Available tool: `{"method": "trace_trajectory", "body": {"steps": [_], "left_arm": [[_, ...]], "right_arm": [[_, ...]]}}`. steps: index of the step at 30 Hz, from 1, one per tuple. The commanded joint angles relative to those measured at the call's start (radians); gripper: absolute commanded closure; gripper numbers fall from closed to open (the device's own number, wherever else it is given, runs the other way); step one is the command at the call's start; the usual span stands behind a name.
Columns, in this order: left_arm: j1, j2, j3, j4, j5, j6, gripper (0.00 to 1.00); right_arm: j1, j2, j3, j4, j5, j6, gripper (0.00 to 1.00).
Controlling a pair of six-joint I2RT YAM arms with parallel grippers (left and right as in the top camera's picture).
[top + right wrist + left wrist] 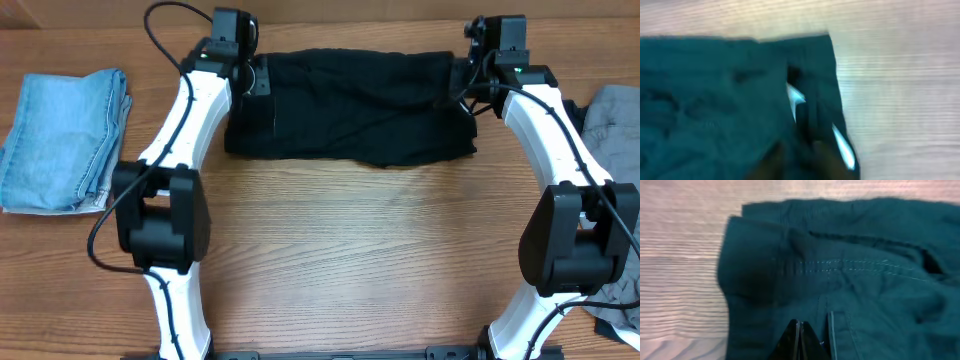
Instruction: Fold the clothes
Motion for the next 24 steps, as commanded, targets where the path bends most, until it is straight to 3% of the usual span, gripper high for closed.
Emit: {"method": "trace_trajectory", "body": {"steps": [1, 11, 24], "left_arm": [[-0.006, 0.031, -0.006, 0.03, 0.02, 0.016, 0.96], [-0.012, 0.035, -0.007, 0.088, 0.058, 0.014, 0.96], [-0.016, 0.094, -0.007, 0.092, 0.057, 0.015, 0.96]], "right_arm": [[-0.003, -0.01, 0.027, -0.085, 0.019, -0.008, 0.96], [0.0, 0.08, 0.013, -0.14, -0.185, -0.035, 0.96], [0.014, 0.137, 0.013, -0.008, -0.19, -0.084, 0.96]]}}
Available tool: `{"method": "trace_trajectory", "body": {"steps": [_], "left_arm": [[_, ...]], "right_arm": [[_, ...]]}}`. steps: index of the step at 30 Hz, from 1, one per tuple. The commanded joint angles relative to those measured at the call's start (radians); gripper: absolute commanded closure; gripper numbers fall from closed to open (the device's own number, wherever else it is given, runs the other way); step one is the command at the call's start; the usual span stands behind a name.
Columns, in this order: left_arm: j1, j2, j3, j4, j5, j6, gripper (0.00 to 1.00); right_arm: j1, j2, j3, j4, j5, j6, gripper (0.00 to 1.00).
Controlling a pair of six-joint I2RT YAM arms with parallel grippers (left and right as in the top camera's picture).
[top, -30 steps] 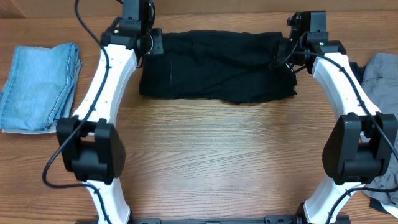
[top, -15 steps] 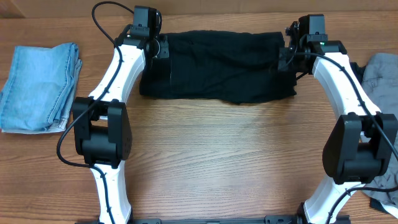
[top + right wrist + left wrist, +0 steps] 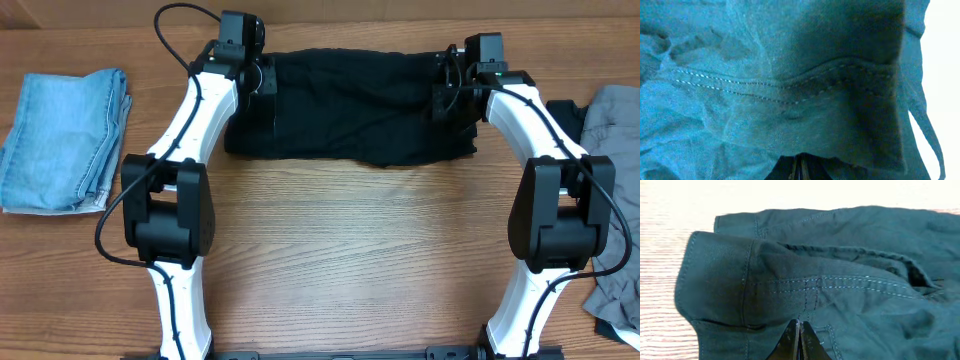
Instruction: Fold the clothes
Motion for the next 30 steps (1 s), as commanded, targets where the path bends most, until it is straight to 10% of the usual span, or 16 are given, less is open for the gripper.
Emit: {"method": "trace_trajectory", "body": {"steps": [1, 17, 30], "left_arm": [[-0.003, 0.047, -0.006, 0.004, 0.014, 0.015, 0.96], [-0.003, 0.076, -0.006, 0.022, 0.0, 0.016, 0.96], [0.001, 0.062, 0.026, 0.06, -0.098, 0.079, 0.96]], "right_arm": [[0.005, -0.005, 0.012, 0.043, -0.008, -0.011, 0.96], [0.016, 0.122, 0.014, 0.419, 0.134, 0.238, 0.96], [0.003, 0.093, 0.032, 0.317, 0.517, 0.094, 0.89]]}}
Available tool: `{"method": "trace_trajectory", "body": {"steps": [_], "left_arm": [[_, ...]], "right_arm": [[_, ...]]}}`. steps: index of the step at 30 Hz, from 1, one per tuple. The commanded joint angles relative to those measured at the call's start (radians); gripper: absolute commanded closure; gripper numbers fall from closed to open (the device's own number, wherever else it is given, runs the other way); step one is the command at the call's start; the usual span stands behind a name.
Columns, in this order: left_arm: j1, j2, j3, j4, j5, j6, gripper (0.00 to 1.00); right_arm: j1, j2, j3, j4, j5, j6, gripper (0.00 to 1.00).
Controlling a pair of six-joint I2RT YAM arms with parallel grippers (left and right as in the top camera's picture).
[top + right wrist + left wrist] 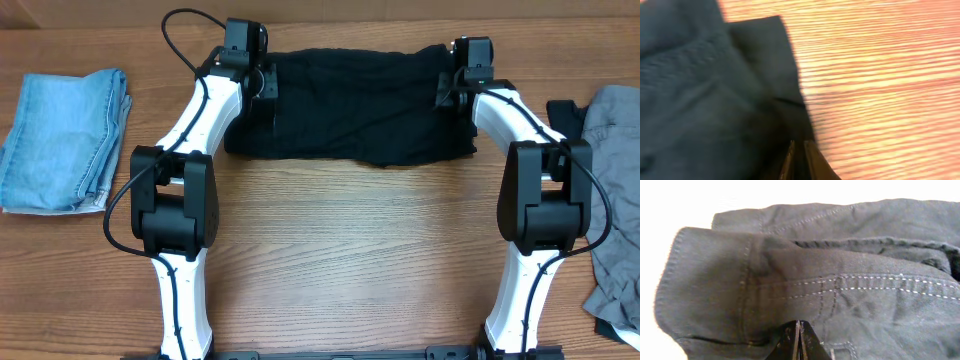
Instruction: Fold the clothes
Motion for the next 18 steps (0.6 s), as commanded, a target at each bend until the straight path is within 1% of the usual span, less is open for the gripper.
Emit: {"method": "trace_trajectory", "body": {"steps": [1, 4, 5, 7, 8, 9, 10, 12, 15, 18], "left_arm": [[0.0, -0.005, 0.047, -0.009, -0.054, 0.066, 0.96], [-0.003, -0.02, 0.148, -0.078, -0.048, 0.062, 0.96], [-0.006, -0.021, 0.195, -0.121, -0.038, 0.061, 0.96], [-0.012, -0.021, 0.245, -0.177, -0.008, 0.061, 0.96], [-0.015, -0.021, 0.254, -0.192, 0.012, 0.061, 0.96], [-0.019, -0.021, 0.256, -0.2, 0.05, 0.061, 0.96], [-0.024, -0.02, 0.256, -0.204, 0.084, 0.061, 0.96], [-0.035, -0.017, 0.256, -0.206, 0.126, 0.061, 0.96], [-0.058, -0.017, 0.254, -0.192, 0.175, 0.06, 0.96], [-0.091, -0.017, 0.232, -0.124, 0.227, 0.061, 0.96]], "right_arm": [[-0.008, -0.053, 0.035, 0.001, 0.072, -0.018, 0.89], [0.013, -0.147, 0.04, -0.008, 0.063, -0.019, 0.89], [0.024, -0.188, 0.04, -0.028, 0.032, -0.019, 0.89], [0.034, -0.24, 0.04, -0.08, -0.069, -0.021, 0.9], [0.035, -0.255, 0.04, -0.105, -0.148, -0.037, 0.96], [0.034, -0.264, 0.04, -0.124, -0.279, -0.07, 0.96], [0.035, -0.265, 0.04, -0.131, -0.388, -0.082, 0.96], [0.035, -0.25, 0.039, -0.132, -0.529, -0.098, 0.96], [0.038, -0.21, 0.039, -0.129, -0.58, -0.121, 0.96], [0.048, -0.154, 0.039, -0.114, -0.607, -0.174, 0.96]]}}
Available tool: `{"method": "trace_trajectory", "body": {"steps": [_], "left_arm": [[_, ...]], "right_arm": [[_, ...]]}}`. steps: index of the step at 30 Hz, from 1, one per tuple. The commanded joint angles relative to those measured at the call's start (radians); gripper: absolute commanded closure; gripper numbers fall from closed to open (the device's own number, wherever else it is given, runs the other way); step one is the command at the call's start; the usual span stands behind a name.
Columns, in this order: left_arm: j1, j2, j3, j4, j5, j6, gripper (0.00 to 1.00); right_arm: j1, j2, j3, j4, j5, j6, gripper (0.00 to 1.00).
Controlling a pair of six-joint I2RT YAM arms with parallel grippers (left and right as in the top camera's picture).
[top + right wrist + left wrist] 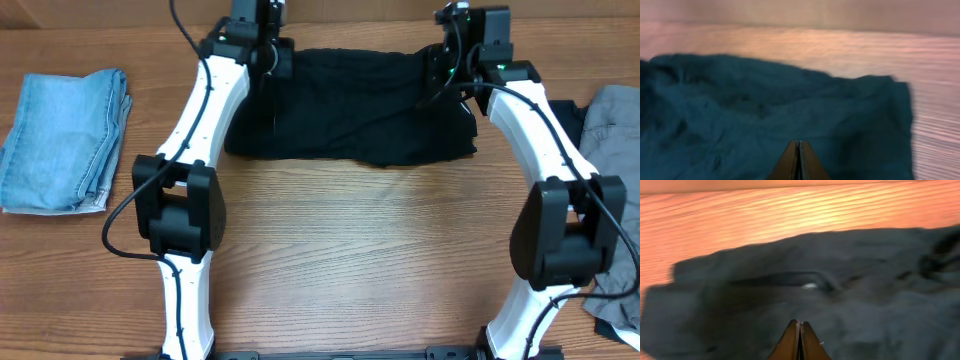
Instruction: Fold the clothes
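Observation:
A black garment (350, 105) lies as a wide folded band at the far middle of the wooden table (330, 240). My left gripper (270, 60) is shut over its far left corner. My right gripper (437, 72) is shut over its far right corner. In the left wrist view the closed gripper (800, 323) hangs above the dark cloth (840, 295), with no cloth visible between the fingers. The right wrist view shows the same: closed gripper (798, 143) over the cloth (765, 110), whose far edge meets bare wood.
Folded blue jeans (65, 140) lie at the left edge of the table. A grey garment (612, 115) and a dark piece (563, 110) lie at the right edge, with more cloth at the lower right (615, 300).
Both wrist cameras were close against the garment's corners and now see it from farther back, with bare wood beyond. In the overhead view the garment's outline is unchanged.
Both grippers stood shut at the far corners of the black garment at each earlier moment, the wrist views closing in on its seams and folds. Now both are backed off above it. The garment's shape on the table has stayed the same throughout.

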Motion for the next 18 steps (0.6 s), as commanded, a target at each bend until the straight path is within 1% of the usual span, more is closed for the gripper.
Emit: {"method": "trace_trajectory", "body": {"steps": [1, 6, 9, 13, 18], "left_arm": [[-0.052, -0.013, -0.011, 0.069, 0.097, 0.015, 0.96], [-0.101, -0.012, -0.053, 0.134, 0.095, 0.006, 0.96], [-0.114, 0.011, -0.088, 0.153, 0.094, -0.013, 0.96], [-0.115, 0.071, -0.09, 0.156, 0.128, -0.027, 0.96], [-0.115, 0.11, -0.09, 0.188, 0.131, -0.069, 0.96]], "right_arm": [[0.016, 0.079, 0.002, 0.027, -0.098, -0.07, 0.96], [0.025, 0.133, 0.002, 0.116, -0.097, -0.071, 0.96], [0.025, 0.146, 0.002, 0.116, -0.095, -0.064, 0.96], [0.025, 0.148, 0.002, 0.108, -0.094, -0.064, 0.96], [0.027, 0.149, -0.003, 0.067, -0.094, -0.064, 0.96]]}}
